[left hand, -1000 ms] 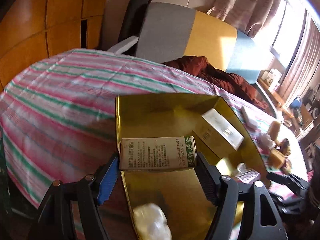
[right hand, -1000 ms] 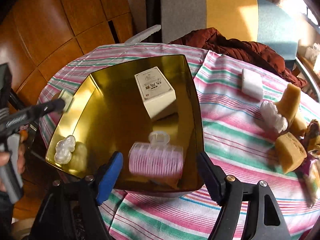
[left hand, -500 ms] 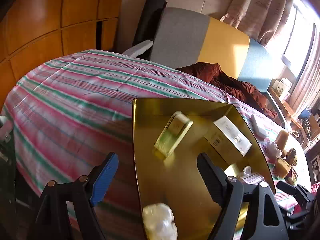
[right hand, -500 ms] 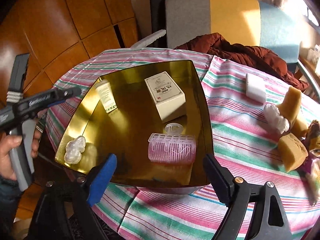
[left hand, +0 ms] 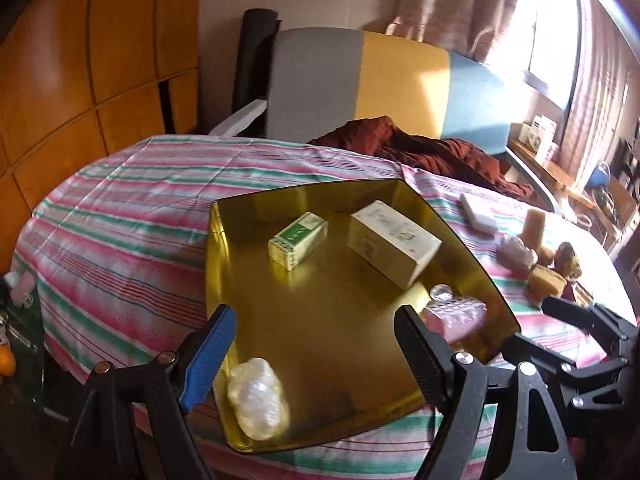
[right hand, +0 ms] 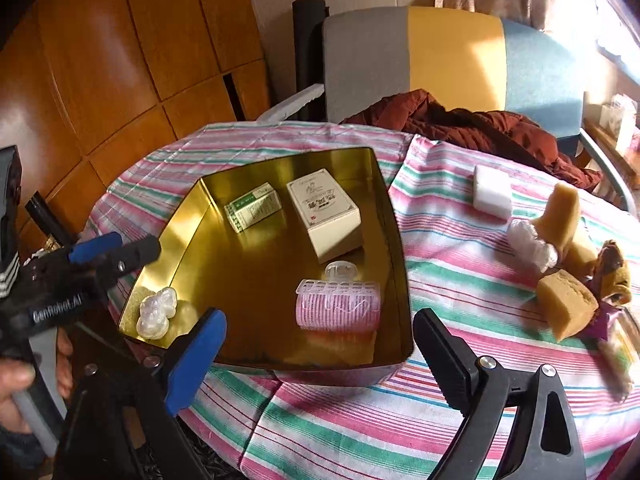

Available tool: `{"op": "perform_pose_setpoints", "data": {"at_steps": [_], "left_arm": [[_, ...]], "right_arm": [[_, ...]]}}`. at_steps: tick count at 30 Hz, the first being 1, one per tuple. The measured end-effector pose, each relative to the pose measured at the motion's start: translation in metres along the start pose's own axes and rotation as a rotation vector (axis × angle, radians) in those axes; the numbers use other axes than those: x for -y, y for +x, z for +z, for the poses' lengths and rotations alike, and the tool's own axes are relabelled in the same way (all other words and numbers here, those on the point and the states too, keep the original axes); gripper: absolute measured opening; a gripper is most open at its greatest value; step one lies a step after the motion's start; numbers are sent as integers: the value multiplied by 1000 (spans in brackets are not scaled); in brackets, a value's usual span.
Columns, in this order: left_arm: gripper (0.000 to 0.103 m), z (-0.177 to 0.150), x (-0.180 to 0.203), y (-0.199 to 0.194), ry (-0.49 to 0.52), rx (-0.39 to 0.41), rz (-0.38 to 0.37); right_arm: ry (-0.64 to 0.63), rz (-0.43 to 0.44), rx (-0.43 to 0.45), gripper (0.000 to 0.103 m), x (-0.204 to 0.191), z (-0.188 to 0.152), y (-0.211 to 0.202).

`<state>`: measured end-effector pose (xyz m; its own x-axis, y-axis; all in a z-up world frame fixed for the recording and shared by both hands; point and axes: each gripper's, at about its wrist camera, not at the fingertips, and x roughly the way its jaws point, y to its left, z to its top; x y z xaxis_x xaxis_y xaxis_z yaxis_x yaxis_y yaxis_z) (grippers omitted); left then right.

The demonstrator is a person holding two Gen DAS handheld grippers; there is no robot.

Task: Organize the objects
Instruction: 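Place the green box into the tray with left while right places the pink roller in, then open both grippers and move them back toward the pile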

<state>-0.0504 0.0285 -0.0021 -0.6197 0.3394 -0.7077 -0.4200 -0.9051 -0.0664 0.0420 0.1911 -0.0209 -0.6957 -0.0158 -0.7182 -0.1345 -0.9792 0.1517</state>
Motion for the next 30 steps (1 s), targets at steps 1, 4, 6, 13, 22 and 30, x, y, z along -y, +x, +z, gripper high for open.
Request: {"op": "perform_pose_setpoints", "data": {"at_steps": [1,4,6,13,22,30], "left_arm": [[83,-1,4,-1,9,1,0],[83,-4,14,-4,35,4,13],[83,-6,18,-6,44,3,22],[83,-14,33,-9,100,5,39],[83,-17,54,-11,181,15,36],[83,-18,68,-10,225,7,27]], "right_arm": [[2,-3,4,96,1,0,-2],[10,-13,15,97,3,0,-7],[16,-19,20,98,5,-1,-9],[30,-57,37,103,14,-1,-15],[77,-102,50,103,39,-2,-22],[110,-168,63,103,71,-1,-35]]}}
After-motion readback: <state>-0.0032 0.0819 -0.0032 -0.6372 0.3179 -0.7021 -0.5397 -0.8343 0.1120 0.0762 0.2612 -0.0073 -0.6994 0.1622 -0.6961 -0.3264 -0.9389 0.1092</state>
